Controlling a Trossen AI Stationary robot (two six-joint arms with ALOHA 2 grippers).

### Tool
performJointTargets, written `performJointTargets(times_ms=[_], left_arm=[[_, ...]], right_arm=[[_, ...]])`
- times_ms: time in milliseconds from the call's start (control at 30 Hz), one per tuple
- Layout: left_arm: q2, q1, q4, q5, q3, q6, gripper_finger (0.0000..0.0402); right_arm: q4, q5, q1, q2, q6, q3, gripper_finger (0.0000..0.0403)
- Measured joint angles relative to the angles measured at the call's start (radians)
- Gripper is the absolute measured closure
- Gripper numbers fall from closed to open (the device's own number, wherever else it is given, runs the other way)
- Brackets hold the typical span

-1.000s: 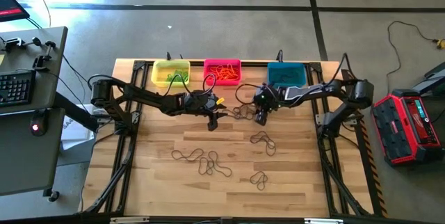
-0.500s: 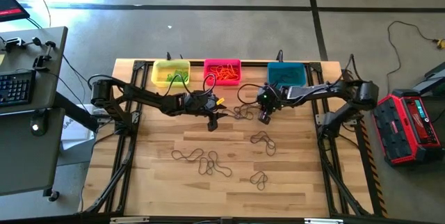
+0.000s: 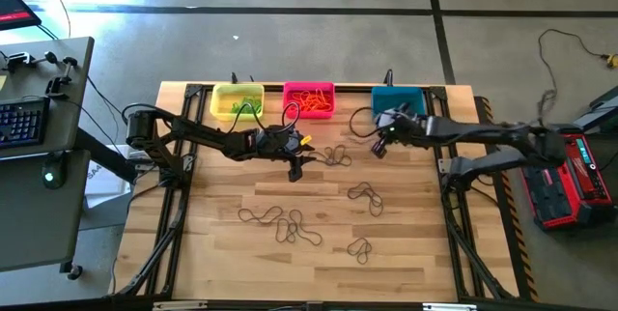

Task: Sort rubber bands into baskets
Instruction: Put the violet rubber band into the blue bin

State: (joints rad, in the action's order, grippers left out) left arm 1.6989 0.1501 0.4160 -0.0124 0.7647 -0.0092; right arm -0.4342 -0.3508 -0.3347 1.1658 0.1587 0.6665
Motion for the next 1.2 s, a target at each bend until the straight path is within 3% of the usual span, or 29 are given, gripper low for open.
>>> performJointTargets(times_ms=[300,500,633,867,1067,1200], left_arm=[[0.0,0.0,0.0,0.0,0.0,0.003,0.0259],[0.0,0.0,0.001,0.0,0.0,0.002,0.0259],[0.0,0.0,0.001,0.0,0.0,0.002,0.0259],[0.0,0.0,0.001,0.0,0.0,-0.005,0.0259],[0.0,0.0,0.002,0.0,0.0,-0.005,0.0259],[0.0,0.0,0.003,0.0,0.0,-0.005,0.0259]], right_arm=[[0.012,-0.274,-0.033,-0.212,-0.049,0.0,0.0403],[0.173,-0.408,-0.041,-0.272,-0.182,0.001,0.0403],[0.236,-0.407,-0.085,-0.276,-0.253,0.002,0.0403],[0.199,-0.363,-0.206,-0.27,-0.27,0.002,0.0403],[0.128,-0.219,-0.303,-0.208,-0.234,0.002,0.0403],[0.129,-0.191,-0.343,-0.121,-0.202,0.002,0.0402]])
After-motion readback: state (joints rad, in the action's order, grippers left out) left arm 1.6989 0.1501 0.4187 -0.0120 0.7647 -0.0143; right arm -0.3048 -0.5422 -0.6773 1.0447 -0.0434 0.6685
